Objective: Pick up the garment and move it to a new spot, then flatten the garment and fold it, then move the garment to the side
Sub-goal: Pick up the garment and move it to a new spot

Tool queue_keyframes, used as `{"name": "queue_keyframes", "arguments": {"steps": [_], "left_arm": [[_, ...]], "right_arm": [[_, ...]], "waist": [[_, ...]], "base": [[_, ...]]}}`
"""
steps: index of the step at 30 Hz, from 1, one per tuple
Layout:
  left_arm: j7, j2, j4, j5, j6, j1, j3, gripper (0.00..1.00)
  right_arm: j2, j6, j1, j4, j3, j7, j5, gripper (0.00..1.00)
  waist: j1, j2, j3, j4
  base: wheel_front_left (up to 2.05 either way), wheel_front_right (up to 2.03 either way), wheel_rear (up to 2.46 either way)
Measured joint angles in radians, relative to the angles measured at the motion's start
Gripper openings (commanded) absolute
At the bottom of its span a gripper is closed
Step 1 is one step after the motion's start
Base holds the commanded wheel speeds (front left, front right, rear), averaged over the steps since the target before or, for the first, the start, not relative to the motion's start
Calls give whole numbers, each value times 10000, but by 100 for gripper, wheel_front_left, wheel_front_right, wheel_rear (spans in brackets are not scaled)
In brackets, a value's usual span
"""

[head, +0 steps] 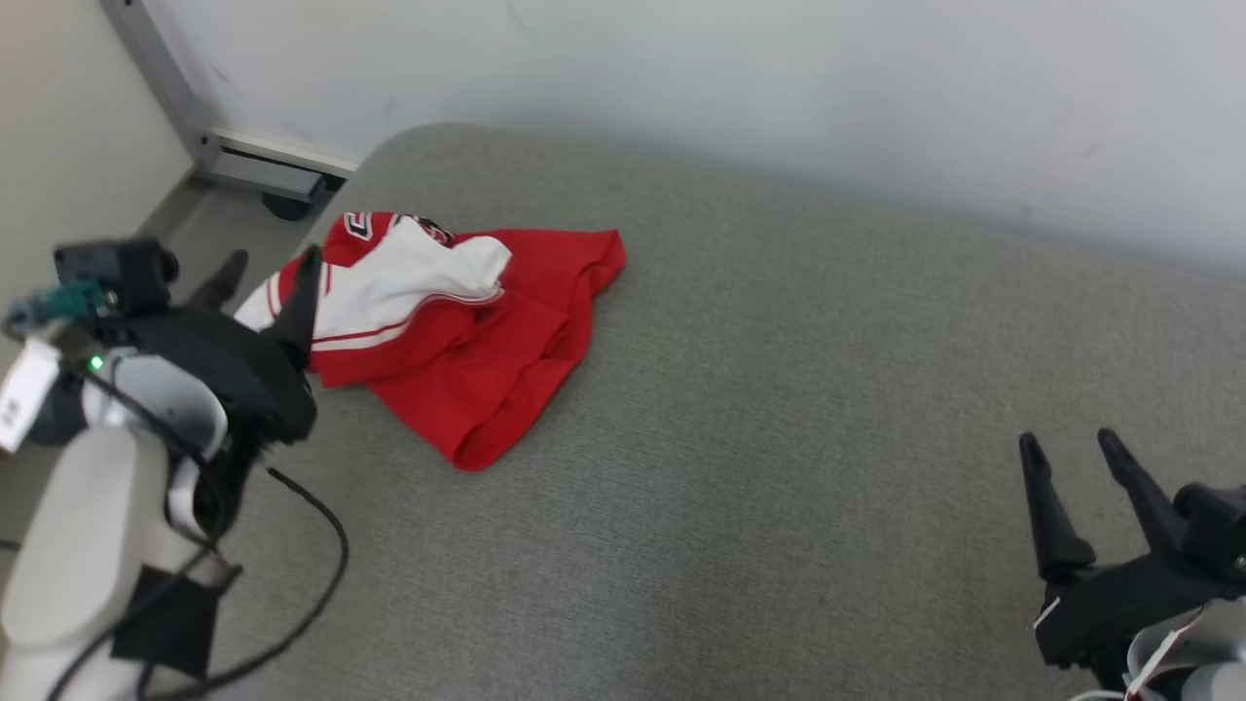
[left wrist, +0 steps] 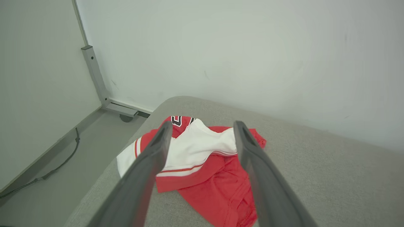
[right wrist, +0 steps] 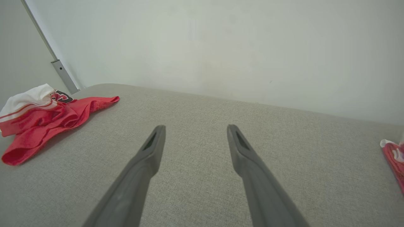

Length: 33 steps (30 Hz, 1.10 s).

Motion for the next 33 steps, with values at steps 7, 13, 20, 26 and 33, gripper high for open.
{"name": "queue_keyframes", "arguments": {"steps": [7,13,20,26,33], "left_arm": [[976,451,1818,-433,-173,-1787,148,100],[1822,740,3127,-612,-173,-2976,286,100],[3032,1164,4707,-387,-184,-3399,-98,100],[3310,1407,5411,107,-255,-3486,-510,100],[3478,1218,6006,23,-255,-3758,-614,0]], "right_arm": [[-284,77,-867,-313,42,320,-119,100],[-433,121,-1458,-385,82,504,-138,100],[-566,255,-2174,-370,98,679,-138,100],[-631,255,-2175,-326,2,713,-138,100],[-686,267,-2459,-130,-67,711,-138,100]], "waist": [[1,0,753,-568],[1,1,1424,-1142],[2,1,2320,-1983],[0,1,2893,-2465],[-1,0,3278,-2634]], "base": [[0,0,0],[0,0,0],[0,0,0],[0,0,0],[0,0,0]]}}
